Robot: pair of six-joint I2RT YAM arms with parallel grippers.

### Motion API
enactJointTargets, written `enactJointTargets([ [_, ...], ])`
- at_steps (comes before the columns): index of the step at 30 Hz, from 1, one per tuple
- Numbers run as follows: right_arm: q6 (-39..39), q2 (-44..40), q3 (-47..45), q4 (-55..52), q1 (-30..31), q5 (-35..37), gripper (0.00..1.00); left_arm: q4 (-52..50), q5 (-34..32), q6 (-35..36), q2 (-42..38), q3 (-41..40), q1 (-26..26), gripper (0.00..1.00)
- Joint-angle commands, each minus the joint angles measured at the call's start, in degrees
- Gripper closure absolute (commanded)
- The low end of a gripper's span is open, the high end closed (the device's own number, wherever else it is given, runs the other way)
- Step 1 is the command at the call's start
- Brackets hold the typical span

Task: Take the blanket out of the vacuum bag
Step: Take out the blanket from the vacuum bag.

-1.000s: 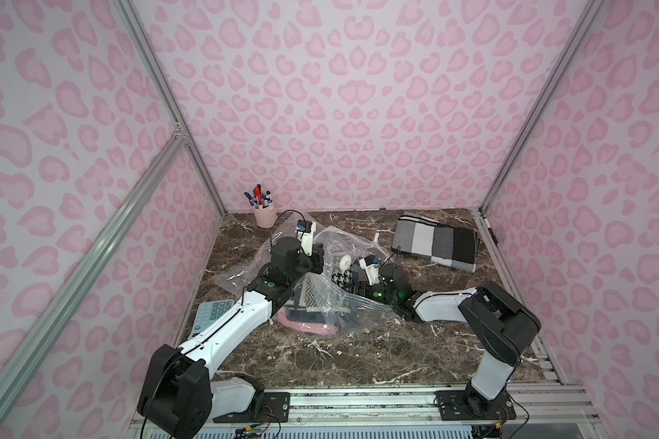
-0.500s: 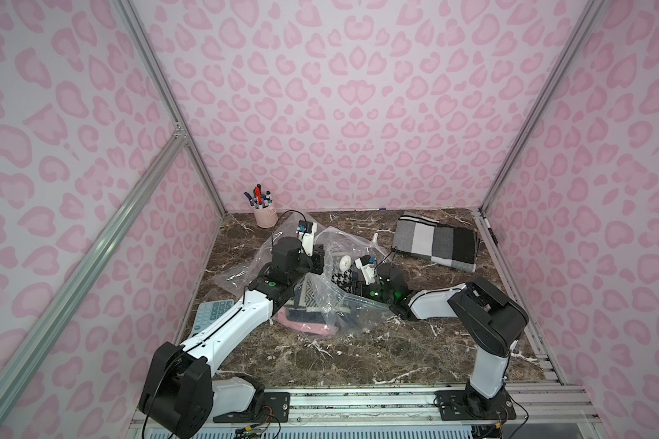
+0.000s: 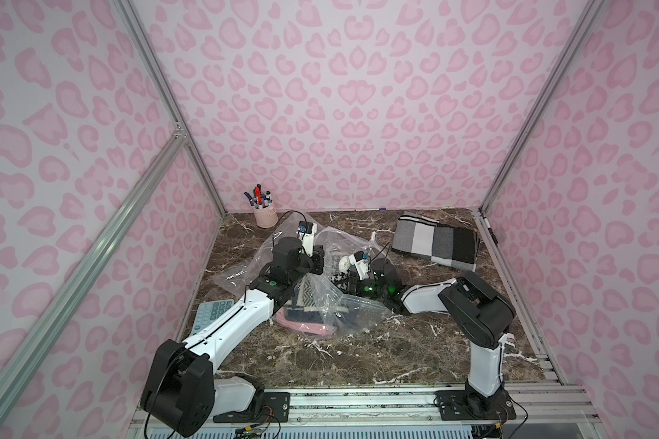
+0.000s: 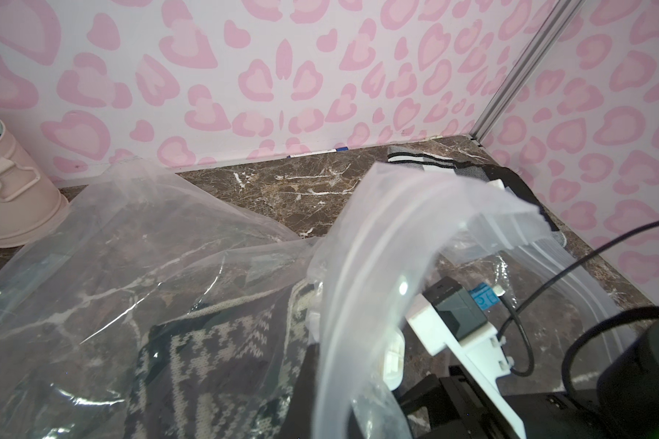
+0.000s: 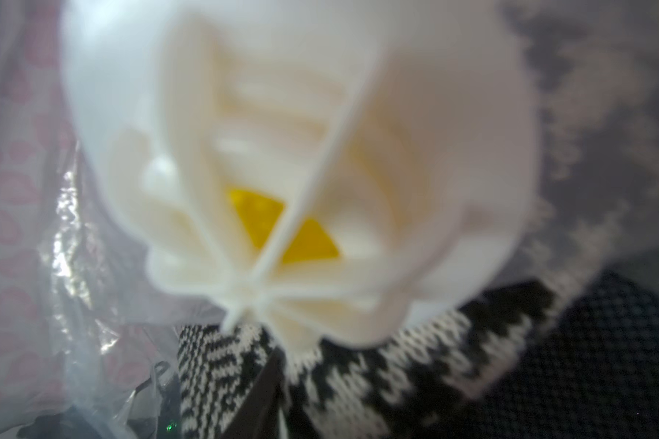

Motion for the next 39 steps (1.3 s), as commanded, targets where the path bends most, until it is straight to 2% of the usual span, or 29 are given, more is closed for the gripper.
enactJointTargets([
  [1, -1.1, -0.4, 1.1, 1.0, 0.2, -1.6, 0.86, 1.1, 0.4, 0.3, 0.3, -0.2, 0.0, 0.96],
  [2, -1.7, -0.6, 1.4, 0.2, 0.2, -1.6, 0.95, 1.2, 0.5, 0.3, 0.4, -0.2, 0.1, 0.96],
  [3, -2.3, -1.0, 1.7, -0.5, 0.3, -1.6, 1.00, 1.3, 0.5, 0.2, 0.5, -0.3, 0.0, 0.96],
  [8, -4.2, -5.7, 2.6, -4.9, 0.9, -0.3, 1.00, 1.7, -1.8, -0.2, 0.8, -0.5, 0.0, 0.96],
  [12, -7.1, -8.8, 7.5, -18.4, 1.7, 2.5, 1.00, 3.2, -8.3, -3.6, 0.5, -2.1, 0.1, 0.96],
  [14, -7.5, -10.4, 8.0, -21.5, 2.2, 3.1, 1.00, 3.9, -10.2, -4.5, 0.7, -2.5, 0.1, 0.96],
  [17, -5.4, -13.5, 6.8, -20.7, 2.2, 3.2, 1.00, 5.0, -11.4, -4.6, 1.2, -3.1, 0.1, 0.95],
  [27, -5.7, -17.3, 12.7, -27.5, 2.4, 3.8, 1.00, 3.8, -18.8, -4.7, 2.3, -3.7, 0.1, 0.96],
  [39, -8.3, -25.5, 12.6, -35.3, 2.2, 6.9, 1.00, 2.8, -19.2, -5.1, 2.9, -3.4, 0.1, 0.96],
])
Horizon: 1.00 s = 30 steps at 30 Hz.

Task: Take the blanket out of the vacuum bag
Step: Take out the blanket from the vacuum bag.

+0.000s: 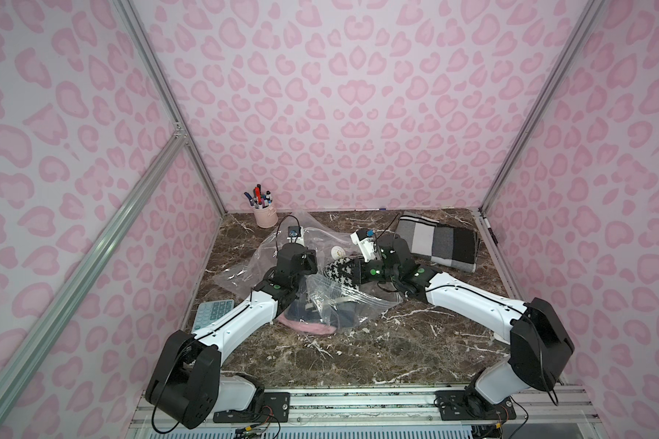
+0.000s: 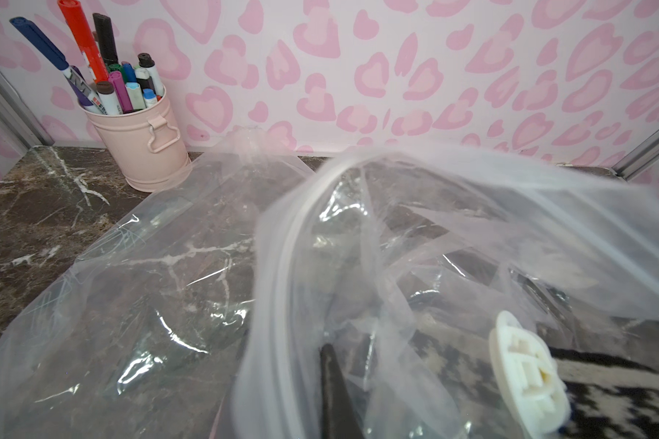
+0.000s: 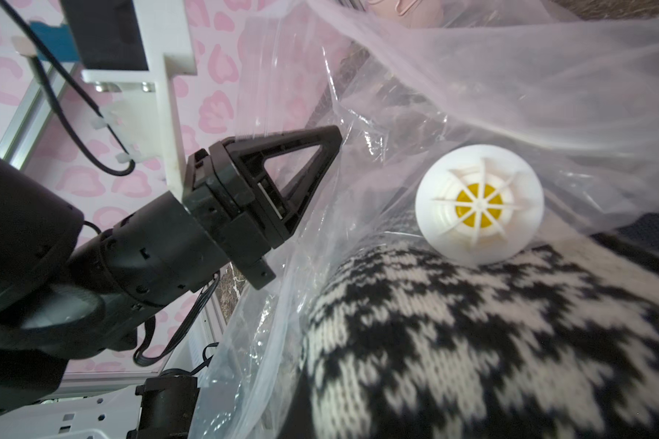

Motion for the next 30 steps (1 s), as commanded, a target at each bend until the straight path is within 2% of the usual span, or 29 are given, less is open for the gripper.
enactJointTargets([
  [1, -1.4, -3.0, 0.8, 1.2, -0.1, 1.5, 1.00, -1.5, -0.7, -0.2, 0.5, 0.6, 0.1, 0.96],
  [9, -2.5, -7.1, 2.7, -2.3, -1.1, 1.6, 1.00, -2.4, 0.1, -0.2, 0.5, 1.2, 0.1, 0.96],
  [13, -0.6, -9.7, 1.7, -1.0, -2.8, -1.1, 1.00, -3.9, -1.6, 0.3, 0.9, 2.0, 0.1, 0.96],
  [17, -1.3, -12.4, 1.6, -2.4, -3.8, 0.2, 1.00, -4.8, -2.7, -0.1, 2.2, 2.8, 0.5, 0.96],
  [30, -2.2, -24.0, -1.4, -5.7, -13.6, 0.7, 1.00, -6.1, -6.4, -1.4, 6.3, 4.6, 1.8, 0.96],
])
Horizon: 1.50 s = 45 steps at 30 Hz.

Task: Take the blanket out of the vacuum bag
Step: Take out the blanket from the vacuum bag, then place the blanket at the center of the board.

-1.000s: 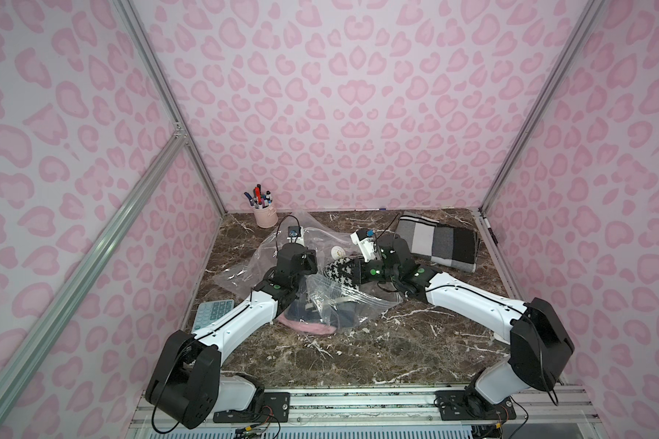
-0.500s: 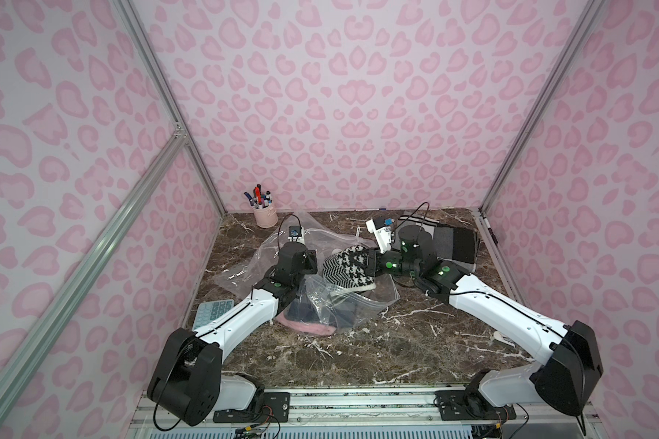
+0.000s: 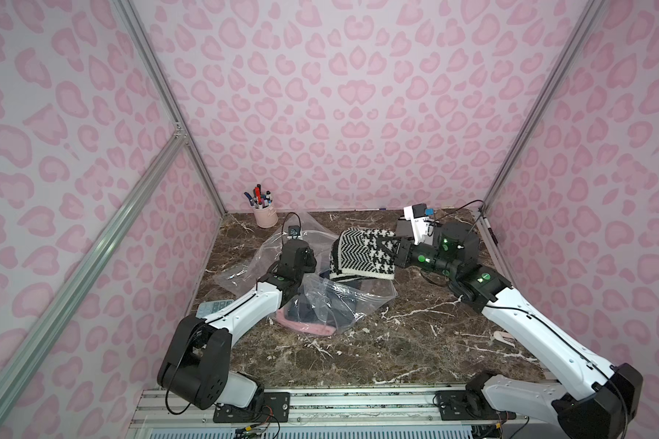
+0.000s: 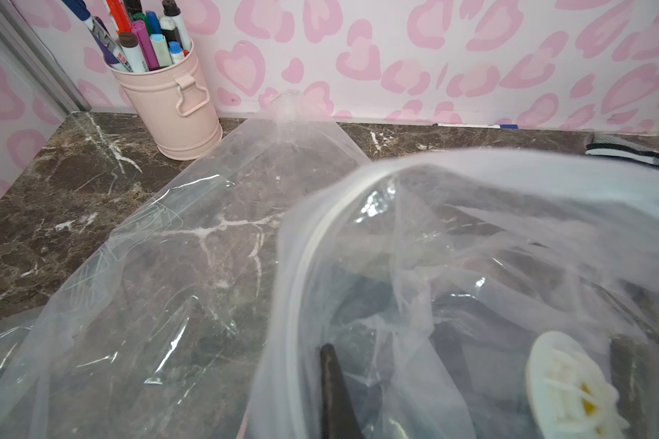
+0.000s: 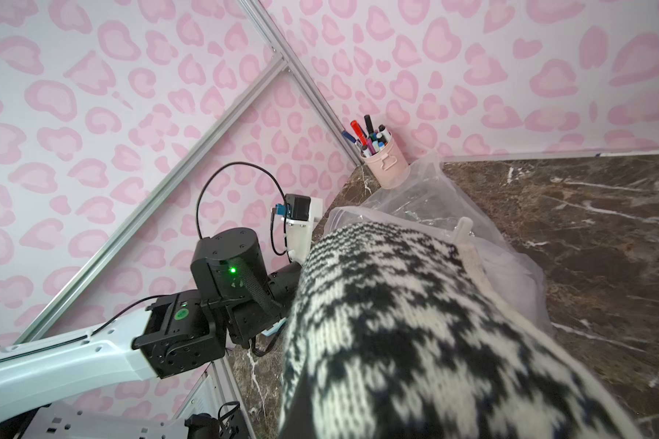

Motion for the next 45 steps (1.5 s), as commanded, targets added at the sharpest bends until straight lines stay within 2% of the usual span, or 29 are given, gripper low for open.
enactJointTargets([
  [1, -1.5, -2.3, -0.2, -0.9, -2.5, 0.4, 1.00, -0.6, -3.3, -0.7, 0.4, 0.7, 0.4, 0.96],
  [10, -3.1, -6.7, 0.3, -6.5, -9.0, 1.2, 1.00, -2.1, -10.0, -3.2, 2.4, 2.7, 1.4, 0.96],
  [15, -7.0, -6.6, 0.6, -14.4, -10.5, 9.1, 1.00, -1.9, -11.9, -3.8, 2.7, 3.6, 1.6, 0.96],
  [17, -7.2, -7.3, -2.7, -14.8, -12.6, 10.4, 1.00, -1.7, -12.0, -3.4, 2.8, 4.0, 1.6, 0.96],
  [22, -4.8, -10.1, -16.2, -9.0, -20.6, 6.9, 1.00, -1.5, -12.2, -2.9, 2.7, 4.4, 2.0, 0.96],
  [31, -5.6, -11.4, -26.5, -7.1, -23.9, 7.3, 1.00, -0.8, -11.2, -3.0, 3.5, 4.3, 2.3, 0.96],
  [35, -7.3, -11.7, -25.5, -9.1, -24.6, 9.0, 1.00, -0.7, -11.2, -2.8, 3.6, 4.3, 2.3, 0.96],
  [41, -12.4, -11.2, -17.6, -14.2, -28.3, 11.7, 1.00, -0.6, -11.0, -2.7, 3.4, 4.2, 2.3, 0.96],
  [45, -14.6, -10.0, -14.7, -15.2, -28.5, 13.7, 1.00, -0.5, -10.5, -3.0, 3.6, 4.1, 2.2, 0.96],
])
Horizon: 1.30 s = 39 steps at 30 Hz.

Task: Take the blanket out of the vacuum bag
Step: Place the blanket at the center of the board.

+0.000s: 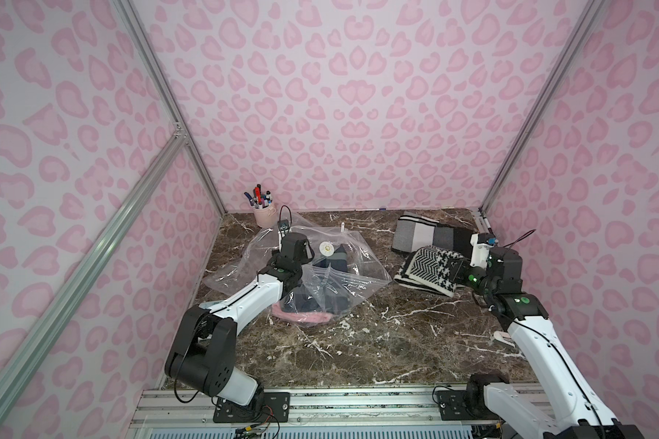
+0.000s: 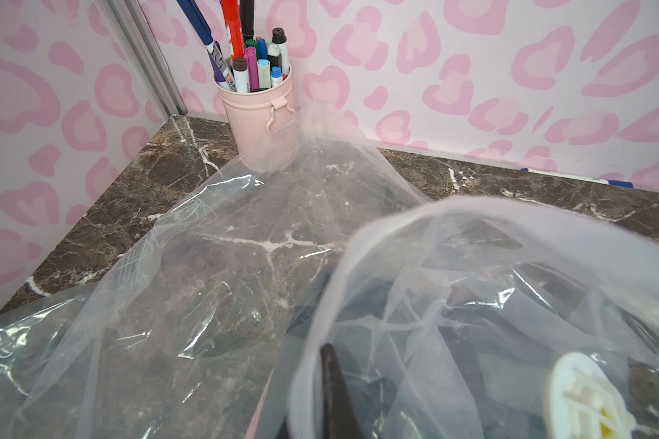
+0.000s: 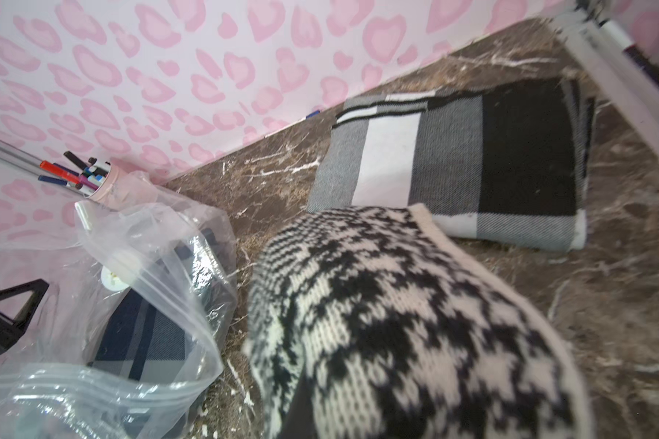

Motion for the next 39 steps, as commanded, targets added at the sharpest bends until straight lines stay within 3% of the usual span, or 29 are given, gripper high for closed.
enactJointTargets([
  [1, -2.5, 0.9, 0.1, -0.4, 0.0, 1.2, 1.00, 0.7, 0.0, 0.3, 0.2, 0.0, 0.1, 0.95],
  [5, 4.0, 0.6, -9.1, 2.3, 0.4, -2.7, 1.00, 0.7, 0.3, 0.3, 0.1, 0.0, 0.1, 0.96],
  [11, 14.6, -6.3, -26.1, 10.4, 2.4, -3.0, 1.00, 0.8, 1.1, 0.4, 0.9, 0.4, 0.1, 0.96],
  [16, 12.3, -8.0, -21.6, 9.6, 2.2, -0.9, 1.00, 1.1, 1.9, 0.2, 1.6, 0.8, 0.1, 0.95],
  [23, 9.3, 4.1, -4.1, 9.5, 3.8, -7.0, 1.00, 0.9, 1.9, 0.0, 0.7, 0.2, 0.1, 0.96],
  [26, 9.5, 5.5, -2.0, 9.4, 6.2, -4.4, 1.00, 0.8, 1.4, 0.4, -0.1, 0.0, 0.1, 0.96],
  [29, 11.1, 4.2, -6.9, 9.1, 6.2, -1.8, 1.00, 0.7, 1.5, 0.5, -0.4, 0.0, 0.1, 0.95],
  [34, 16.7, 0.0, -23.4, 9.6, 6.3, -1.6, 1.00, 0.8, 2.3, 0.5, 0.1, 0.3, 0.1, 0.95],
  [39, 20.0, -6.3, -30.6, 4.7, 6.7, 1.4, 1.00, 1.1, 3.4, 0.2, 0.4, 0.1, 0.1, 0.95],
])
